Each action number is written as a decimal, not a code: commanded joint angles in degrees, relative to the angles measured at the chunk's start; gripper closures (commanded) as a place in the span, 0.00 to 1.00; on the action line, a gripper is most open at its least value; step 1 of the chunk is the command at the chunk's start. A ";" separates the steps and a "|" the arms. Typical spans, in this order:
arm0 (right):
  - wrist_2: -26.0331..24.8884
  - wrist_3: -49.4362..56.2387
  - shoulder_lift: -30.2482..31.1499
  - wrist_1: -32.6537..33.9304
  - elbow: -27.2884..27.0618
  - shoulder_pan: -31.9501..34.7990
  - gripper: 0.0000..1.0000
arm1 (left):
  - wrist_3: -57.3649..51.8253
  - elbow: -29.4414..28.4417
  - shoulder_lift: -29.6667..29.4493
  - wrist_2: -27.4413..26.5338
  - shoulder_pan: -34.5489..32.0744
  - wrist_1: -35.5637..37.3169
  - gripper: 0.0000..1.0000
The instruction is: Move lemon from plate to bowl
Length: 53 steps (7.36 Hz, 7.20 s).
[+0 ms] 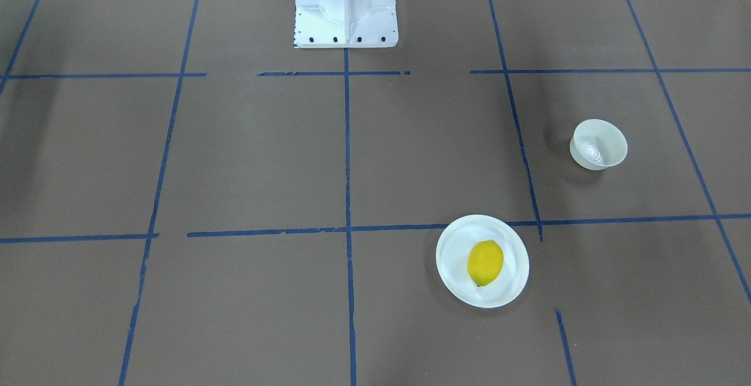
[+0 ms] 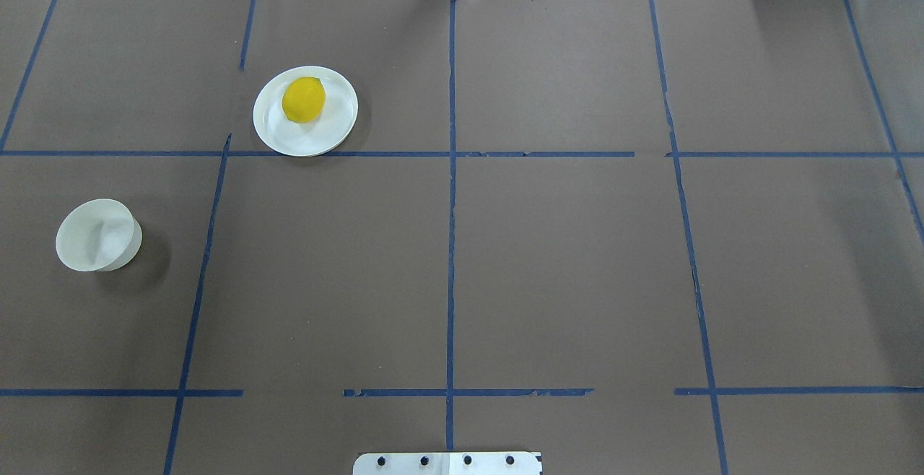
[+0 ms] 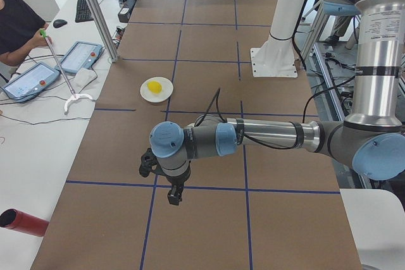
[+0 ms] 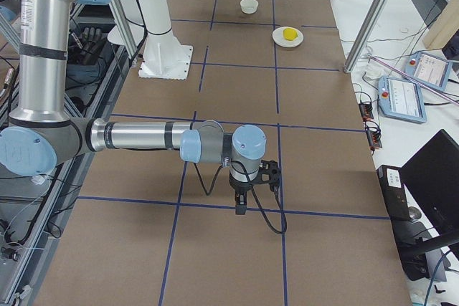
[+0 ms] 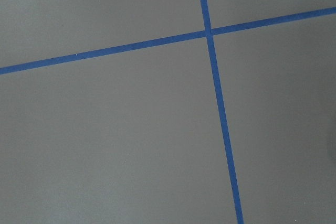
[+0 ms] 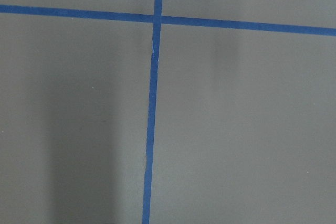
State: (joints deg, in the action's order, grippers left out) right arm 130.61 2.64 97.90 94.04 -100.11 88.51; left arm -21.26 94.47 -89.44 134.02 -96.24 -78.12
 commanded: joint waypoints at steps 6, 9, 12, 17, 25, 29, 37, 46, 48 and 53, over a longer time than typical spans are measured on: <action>0.00 0.00 0.01 0.00 0.00 0.00 0.00 | -1.42 2.73 -1.25 -3.67 4.12 -1.77 0.00; 0.00 0.00 0.01 0.00 0.00 0.00 0.00 | 15.87 5.36 -4.95 -3.15 10.54 -4.65 0.00; 0.00 0.00 0.01 0.00 0.00 0.00 0.00 | 24.46 5.63 -7.83 -2.88 16.84 -6.17 0.00; 0.00 0.00 0.01 0.00 0.00 0.00 0.00 | 38.39 -2.34 -24.79 -0.08 29.97 -14.38 0.17; 0.00 0.00 0.01 0.00 0.00 0.00 0.00 | 53.91 -26.79 -43.45 -11.47 41.04 -36.05 0.02; 0.00 0.00 0.01 0.00 0.00 0.00 0.00 | 54.30 -31.27 -43.98 -15.63 44.91 -40.86 0.01; 0.00 0.00 0.01 0.00 0.00 0.00 0.00 | 56.86 -35.94 -44.77 -15.89 47.11 -46.33 0.18; 0.00 0.00 0.01 0.00 0.00 0.00 0.00 | 59.14 15.08 -10.93 -15.89 42.98 -15.05 1.00; 0.00 0.00 0.01 0.00 0.00 0.00 0.00 | 59.41 14.17 -1.02 -15.10 43.15 -16.27 1.00; 0.00 0.00 0.01 0.00 0.00 0.00 0.00 | 59.76 7.30 -1.44 -6.31 43.42 -22.69 1.00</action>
State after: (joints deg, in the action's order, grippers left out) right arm 130.61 2.64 97.91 94.04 -100.11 88.51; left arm 38.49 102.06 -90.90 126.91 -52.83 -100.22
